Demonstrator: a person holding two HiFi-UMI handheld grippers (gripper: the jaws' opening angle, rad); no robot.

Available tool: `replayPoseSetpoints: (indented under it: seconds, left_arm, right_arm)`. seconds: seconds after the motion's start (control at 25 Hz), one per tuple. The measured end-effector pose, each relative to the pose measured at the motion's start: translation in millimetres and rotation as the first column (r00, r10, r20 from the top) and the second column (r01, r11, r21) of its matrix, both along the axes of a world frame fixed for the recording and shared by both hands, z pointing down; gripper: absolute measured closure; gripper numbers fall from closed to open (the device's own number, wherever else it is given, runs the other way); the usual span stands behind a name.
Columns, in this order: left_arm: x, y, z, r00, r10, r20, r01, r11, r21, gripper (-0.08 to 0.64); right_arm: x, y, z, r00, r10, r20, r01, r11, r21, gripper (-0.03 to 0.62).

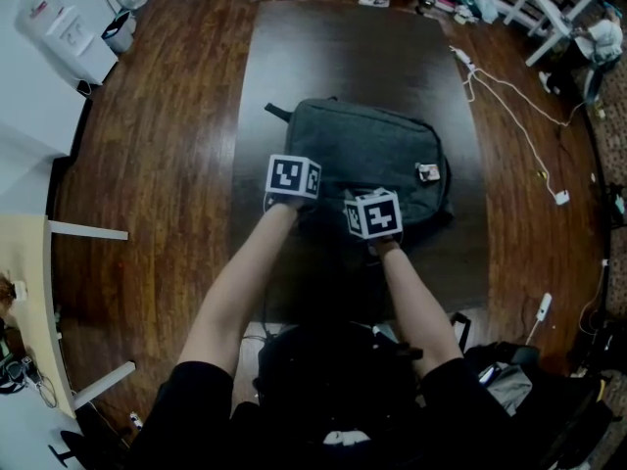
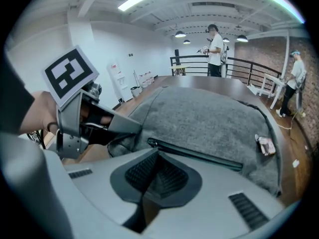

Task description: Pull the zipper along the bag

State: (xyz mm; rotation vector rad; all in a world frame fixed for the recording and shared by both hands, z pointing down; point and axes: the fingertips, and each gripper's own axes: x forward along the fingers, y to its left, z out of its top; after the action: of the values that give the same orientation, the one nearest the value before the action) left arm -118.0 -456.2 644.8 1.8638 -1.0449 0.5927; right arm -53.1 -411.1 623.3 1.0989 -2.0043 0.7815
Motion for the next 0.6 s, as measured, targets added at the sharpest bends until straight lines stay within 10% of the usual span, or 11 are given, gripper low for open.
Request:
replayPoseSetpoints:
  seconds: [0.6]
  left_arm:
    - [-0.8,-0.3,-0.2,1.0,-0.011,0.02,0.011,1.0,0.0,0.554]
  right_arm:
    - [20.8,-2.7,-5.5,1.0,0.008,0.004,-0.008,1.0,0.018,0.574]
